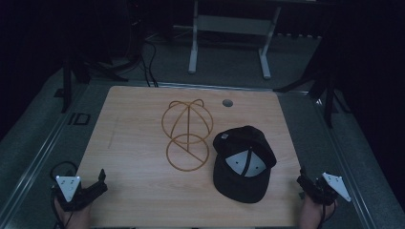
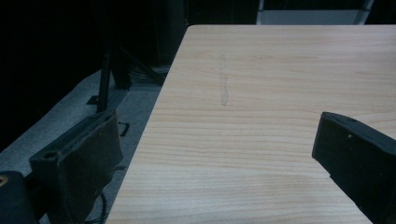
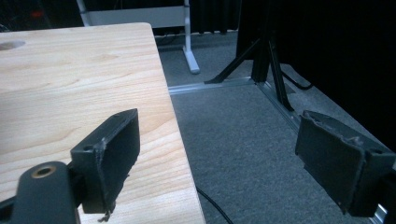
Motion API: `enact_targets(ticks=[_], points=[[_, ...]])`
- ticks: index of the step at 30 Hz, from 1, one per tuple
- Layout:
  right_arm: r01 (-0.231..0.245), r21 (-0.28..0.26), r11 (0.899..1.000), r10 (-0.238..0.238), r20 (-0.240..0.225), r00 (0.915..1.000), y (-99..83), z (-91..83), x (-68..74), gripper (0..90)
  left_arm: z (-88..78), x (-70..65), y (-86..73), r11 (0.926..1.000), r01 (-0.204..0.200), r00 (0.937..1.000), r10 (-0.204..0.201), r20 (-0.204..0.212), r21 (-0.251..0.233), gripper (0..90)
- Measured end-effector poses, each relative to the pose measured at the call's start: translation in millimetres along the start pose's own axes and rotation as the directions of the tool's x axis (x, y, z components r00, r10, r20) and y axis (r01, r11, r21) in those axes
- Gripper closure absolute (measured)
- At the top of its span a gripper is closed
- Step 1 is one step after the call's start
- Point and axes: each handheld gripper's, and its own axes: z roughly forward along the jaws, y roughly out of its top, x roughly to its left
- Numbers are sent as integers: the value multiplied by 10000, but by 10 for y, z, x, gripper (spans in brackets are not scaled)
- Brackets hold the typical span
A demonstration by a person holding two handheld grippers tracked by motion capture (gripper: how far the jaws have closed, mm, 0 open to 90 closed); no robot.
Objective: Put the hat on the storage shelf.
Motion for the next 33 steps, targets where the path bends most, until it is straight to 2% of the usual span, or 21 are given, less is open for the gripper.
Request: enact_targets(ticks=[2, 6, 8, 11, 12, 14, 16, 18, 19, 22, 24, 25, 26, 28, 30, 31, 32, 33], points=[[20, 32, 10000, -20, 16, 10000, 2, 3, 3, 137, 0, -2, 1, 10000, -25, 10000, 25, -39, -8, 21], [-88, 314, 9995, 92, -106, 9999, 13, 17, -8, 137, -7, 7, 5, 9997, 173, 9996, -170, 205, -159, 21], [-189, 526, 9984, 202, -238, 9995, 44, 9, -28, 139, -7, 5, 6, 9999, 135, 9996, -135, 239, -19, 21], [-217, 417, 9989, 238, -501, 9985, 138, -53, -42, 138, -23, -20, 6, 9998, 89, 9992, -82, 400, -181, 21], [-249, 429, 9988, 280, -724, 9970, 201, -87, -42, 138, -30, -28, 8, 9995, 84, 9989, -70, 461, -298, 21], [-178, 451, 9988, 225, -1042, 9943, 312, -150, -28, 138, -49, -65, 21, 9989, 19, 9975, 14, 710, -463, 21], [158, 468, 9988, -99, -1244, 9922, 424, -210, 10, 137, -59, -96, 32, 9987, 45, 9945, 7, 1043, -499, 21], [491, 468, 9977, -416, -1512, 9876, 531, -266, 60, 136, -61, -137, 42, 9996, 7, 9911, 32, 1331, -294, 21], [537, 467, 9975, -455, -1624, 9857, 569, -286, 78, 136, -59, -156, 47, 10000, -39, 9900, 42, 1410, -24, 21], [725, 340, 9968, -631, -2235, 9727, 730, -381, 164, 134, -44, -187, 48, 9991, -15, 9878, -50, 1555, 421, 21], [768, 259, 9967, -688, -2308, 9706, 764, -404, 186, 134, -44, -195, 48, 9987, -52, 9883, -24, 1527, 497, 21], [792, 132, 9968, -733, -2529, 9647, 822, -442, 215, 134, -52, -204, 61, 9986, -63, 9892, -15, 1463, 526, 21], [874, 99, 9961, -808, -2888, 9540, 928, -495, 267, 133, -59, -205, 65, 9988, -46, 9892, -25, 1463, 483, 21], [676, -34, 9977, -647, -3401, 9382, 1019, -546, 302, 133, -69, -213, 73, 9989, -110, 9900, 44, 1411, 458, 22], [743, -111, 9972, -732, -3698, 9262, 1112, -589, 357, 129, -76, -223, 78, 9987, -230, 9899, 163, 1410, 455, 22], [847, -214, 9962, -866, -3709, 9246, 1156, -612, 396, 128, -77, -229, 80, 9984, -306, 9902, 238, 1375, 469, 21], [991, -325, 9945, -1040, -3820, 9183, 1196, -635, 432, 123, -80, -234, 80, 9985, -311, 9896, 244, 1419, 447, 22], [1042, -429, 9936, -1126, -4069, 9065, 1233, -656, 461, 111, -83, -239, 81, 9985, -319, 9882, 247, 1511, 450, 21]])
